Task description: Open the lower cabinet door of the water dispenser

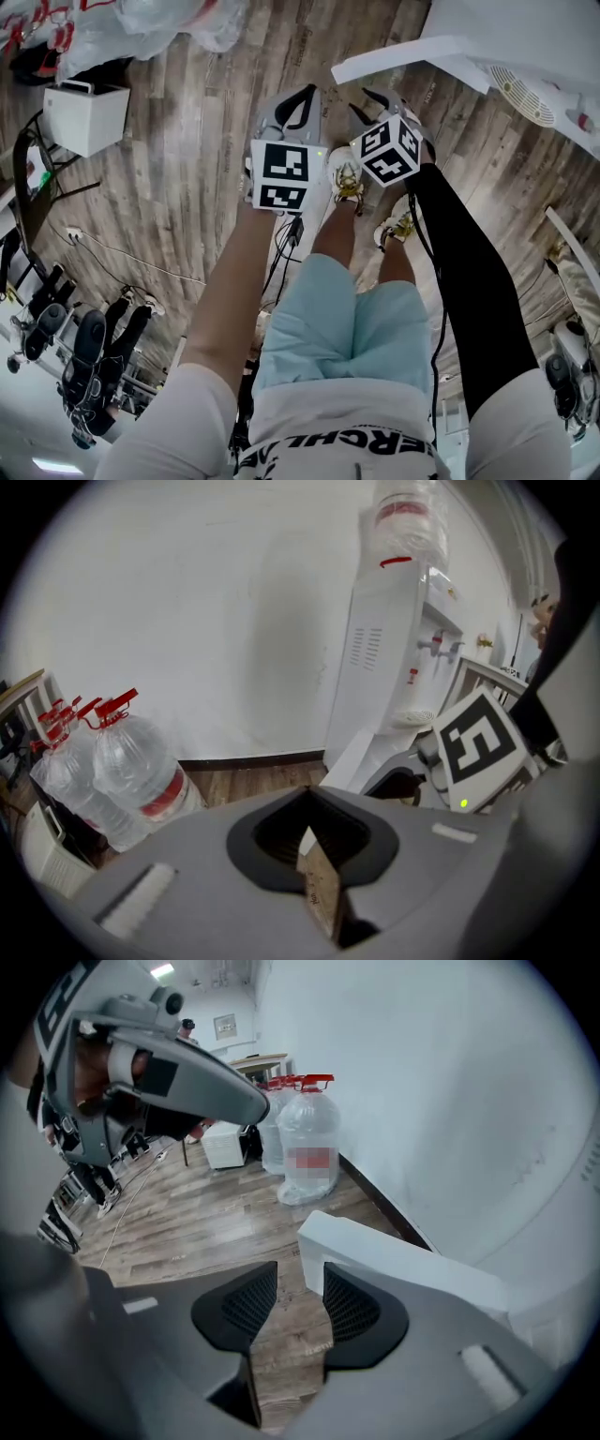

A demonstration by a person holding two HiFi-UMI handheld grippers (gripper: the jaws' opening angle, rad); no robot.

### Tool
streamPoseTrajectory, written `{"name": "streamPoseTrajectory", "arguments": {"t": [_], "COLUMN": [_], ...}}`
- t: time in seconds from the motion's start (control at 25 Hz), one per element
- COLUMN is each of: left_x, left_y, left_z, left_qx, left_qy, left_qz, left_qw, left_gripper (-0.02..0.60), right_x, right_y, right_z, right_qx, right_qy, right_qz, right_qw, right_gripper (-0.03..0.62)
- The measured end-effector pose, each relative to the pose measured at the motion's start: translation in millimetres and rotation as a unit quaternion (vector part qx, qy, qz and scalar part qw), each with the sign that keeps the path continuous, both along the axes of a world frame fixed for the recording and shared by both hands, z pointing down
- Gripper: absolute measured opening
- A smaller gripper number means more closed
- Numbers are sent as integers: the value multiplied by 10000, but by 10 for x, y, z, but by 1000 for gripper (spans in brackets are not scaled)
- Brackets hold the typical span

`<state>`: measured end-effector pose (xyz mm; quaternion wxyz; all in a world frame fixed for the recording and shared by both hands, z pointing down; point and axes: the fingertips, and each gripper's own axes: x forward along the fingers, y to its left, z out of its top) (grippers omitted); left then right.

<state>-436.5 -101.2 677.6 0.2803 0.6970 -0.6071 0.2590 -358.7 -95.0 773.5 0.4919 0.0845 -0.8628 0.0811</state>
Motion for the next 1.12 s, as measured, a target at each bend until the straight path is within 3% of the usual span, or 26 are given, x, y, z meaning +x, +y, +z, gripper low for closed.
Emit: {"name": "streamPoseTrajectory", "arguments": {"t": [0.4, 0.84, 1.12], "left_x": [481, 1152, 1505], "left_y": [-132, 110, 443], "left_z": [-299, -1242, -1782], "left_qx": [243, 856, 1106], "left_qy": [-170, -296, -381], "left_qz": [537, 888, 879], "left_qw": [9981, 9919, 9892], "left_gripper": [55, 55, 55], "right_x": [418, 1142, 1692], "right_y": [-258, -140, 119], "right_z": [-612, -1692, -2324], "right_qx": [230, 988, 1326], "right_qy": [-422, -831, -1155], "right_qz": [1199, 1787, 2228], "right_qw": [9916, 9754, 9589], "right_gripper": [150, 150, 150]}}
